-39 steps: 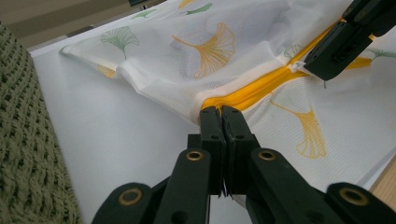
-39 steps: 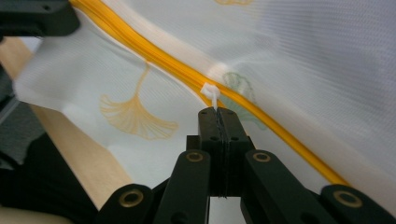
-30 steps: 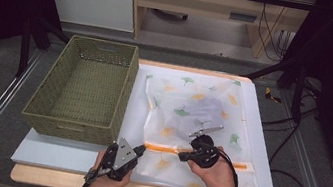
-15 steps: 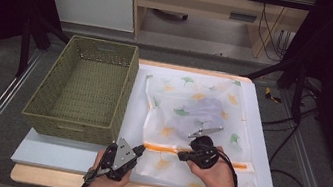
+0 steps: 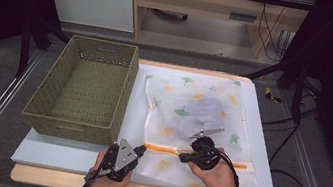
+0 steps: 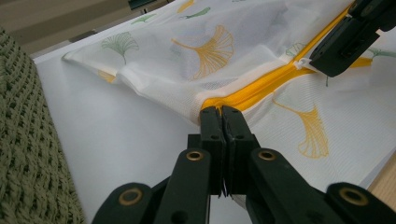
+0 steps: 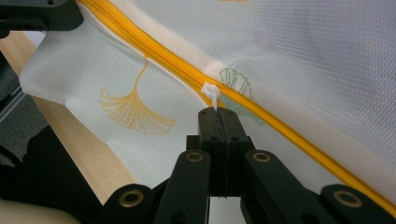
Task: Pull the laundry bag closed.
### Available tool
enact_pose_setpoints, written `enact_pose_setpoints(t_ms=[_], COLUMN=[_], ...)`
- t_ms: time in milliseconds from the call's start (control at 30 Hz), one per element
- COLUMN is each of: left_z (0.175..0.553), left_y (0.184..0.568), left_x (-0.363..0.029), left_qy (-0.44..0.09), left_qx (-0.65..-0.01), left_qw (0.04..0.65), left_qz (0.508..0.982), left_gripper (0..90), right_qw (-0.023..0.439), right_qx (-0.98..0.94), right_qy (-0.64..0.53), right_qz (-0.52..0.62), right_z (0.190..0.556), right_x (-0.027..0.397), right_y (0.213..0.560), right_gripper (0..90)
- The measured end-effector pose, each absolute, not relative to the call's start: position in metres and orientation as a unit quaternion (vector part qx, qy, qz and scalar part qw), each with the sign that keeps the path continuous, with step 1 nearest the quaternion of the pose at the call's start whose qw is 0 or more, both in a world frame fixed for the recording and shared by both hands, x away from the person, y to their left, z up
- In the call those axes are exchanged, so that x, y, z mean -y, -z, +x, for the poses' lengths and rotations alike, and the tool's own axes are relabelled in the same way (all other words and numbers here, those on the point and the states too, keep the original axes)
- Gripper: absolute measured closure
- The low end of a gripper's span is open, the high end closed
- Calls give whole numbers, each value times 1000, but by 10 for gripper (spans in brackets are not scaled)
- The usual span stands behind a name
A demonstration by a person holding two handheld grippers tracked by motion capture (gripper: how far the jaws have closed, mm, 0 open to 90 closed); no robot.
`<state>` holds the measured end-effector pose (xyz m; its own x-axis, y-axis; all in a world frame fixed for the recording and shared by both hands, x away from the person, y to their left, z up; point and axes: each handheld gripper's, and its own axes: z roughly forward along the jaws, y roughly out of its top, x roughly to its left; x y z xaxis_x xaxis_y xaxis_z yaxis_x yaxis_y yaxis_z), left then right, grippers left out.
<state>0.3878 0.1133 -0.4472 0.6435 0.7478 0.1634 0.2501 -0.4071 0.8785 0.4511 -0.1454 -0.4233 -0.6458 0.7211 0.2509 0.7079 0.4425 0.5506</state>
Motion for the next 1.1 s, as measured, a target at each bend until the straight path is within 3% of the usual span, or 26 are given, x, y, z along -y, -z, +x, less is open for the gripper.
enact_pose_setpoints(t_ms=[1100], left_z=[390], left_y=[446], left_x=[-117], left_qy=[-284], left_qx=[-320], left_qw=[440], left_qz=[789], left_gripper=[882], right_qw=[30], right_qx=[-837], right_qy=[-319], right_qz=[443], right_z=[444], right_x=[154], right_y=[429], right_gripper=[900])
